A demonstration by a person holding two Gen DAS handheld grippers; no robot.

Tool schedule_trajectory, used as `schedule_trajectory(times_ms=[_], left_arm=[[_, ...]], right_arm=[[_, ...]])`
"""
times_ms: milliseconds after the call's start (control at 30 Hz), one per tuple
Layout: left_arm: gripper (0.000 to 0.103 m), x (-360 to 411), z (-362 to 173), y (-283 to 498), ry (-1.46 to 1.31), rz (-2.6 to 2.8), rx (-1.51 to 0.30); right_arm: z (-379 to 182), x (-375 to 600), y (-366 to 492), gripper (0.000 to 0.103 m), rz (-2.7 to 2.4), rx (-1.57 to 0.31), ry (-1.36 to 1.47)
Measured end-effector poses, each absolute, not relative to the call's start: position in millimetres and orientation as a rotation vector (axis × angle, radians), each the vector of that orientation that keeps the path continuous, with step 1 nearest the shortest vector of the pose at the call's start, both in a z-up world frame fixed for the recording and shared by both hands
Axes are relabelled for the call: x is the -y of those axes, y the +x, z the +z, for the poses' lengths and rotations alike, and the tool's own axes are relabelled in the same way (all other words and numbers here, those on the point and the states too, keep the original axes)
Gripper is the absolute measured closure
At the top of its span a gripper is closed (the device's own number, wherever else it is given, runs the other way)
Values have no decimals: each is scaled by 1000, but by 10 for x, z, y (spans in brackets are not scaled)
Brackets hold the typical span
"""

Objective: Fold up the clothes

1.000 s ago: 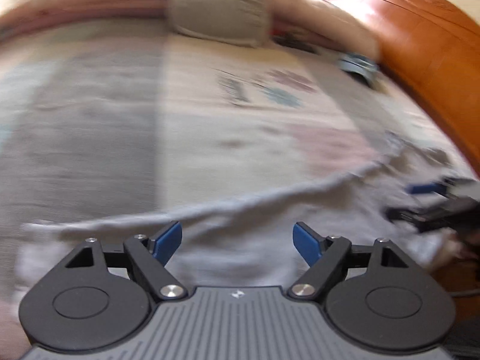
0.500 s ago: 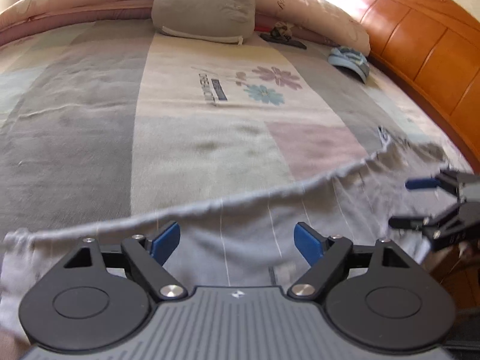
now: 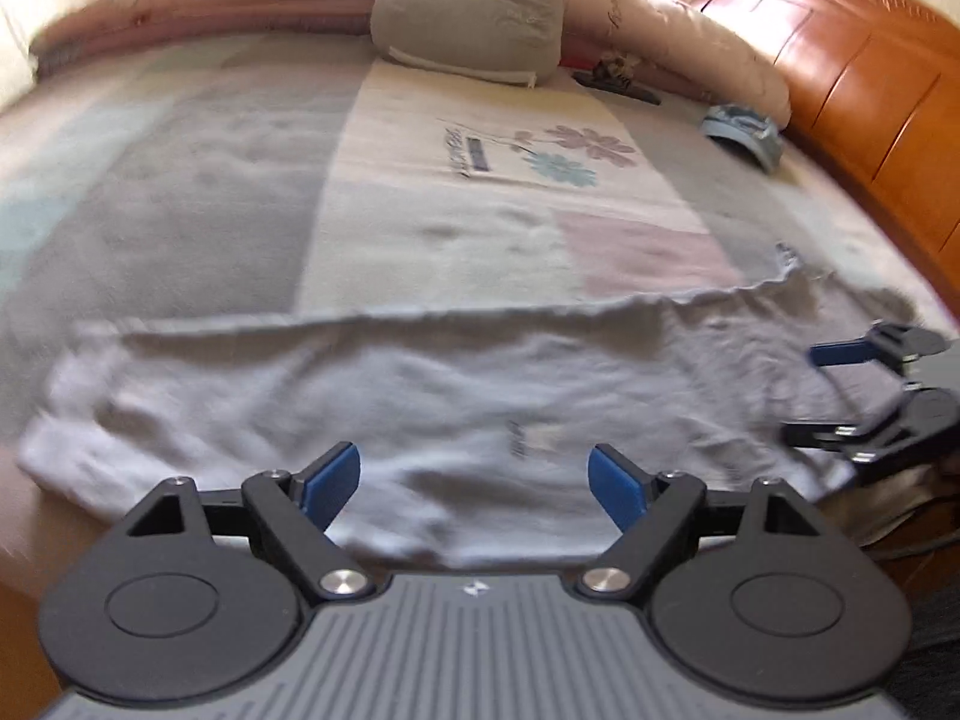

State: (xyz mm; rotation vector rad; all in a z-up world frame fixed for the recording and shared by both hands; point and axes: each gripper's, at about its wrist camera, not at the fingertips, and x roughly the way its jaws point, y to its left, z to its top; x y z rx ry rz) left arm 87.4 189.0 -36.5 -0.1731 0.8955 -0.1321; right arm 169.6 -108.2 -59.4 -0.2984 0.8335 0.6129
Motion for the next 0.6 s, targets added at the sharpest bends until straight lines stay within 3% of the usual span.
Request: schedule_trajectory(times_ms=[600], left_arm=[[18, -1736, -378, 824, -248, -163, -963]], right_arm=[[-699, 1227, 1560, 0, 621, -727, -257]])
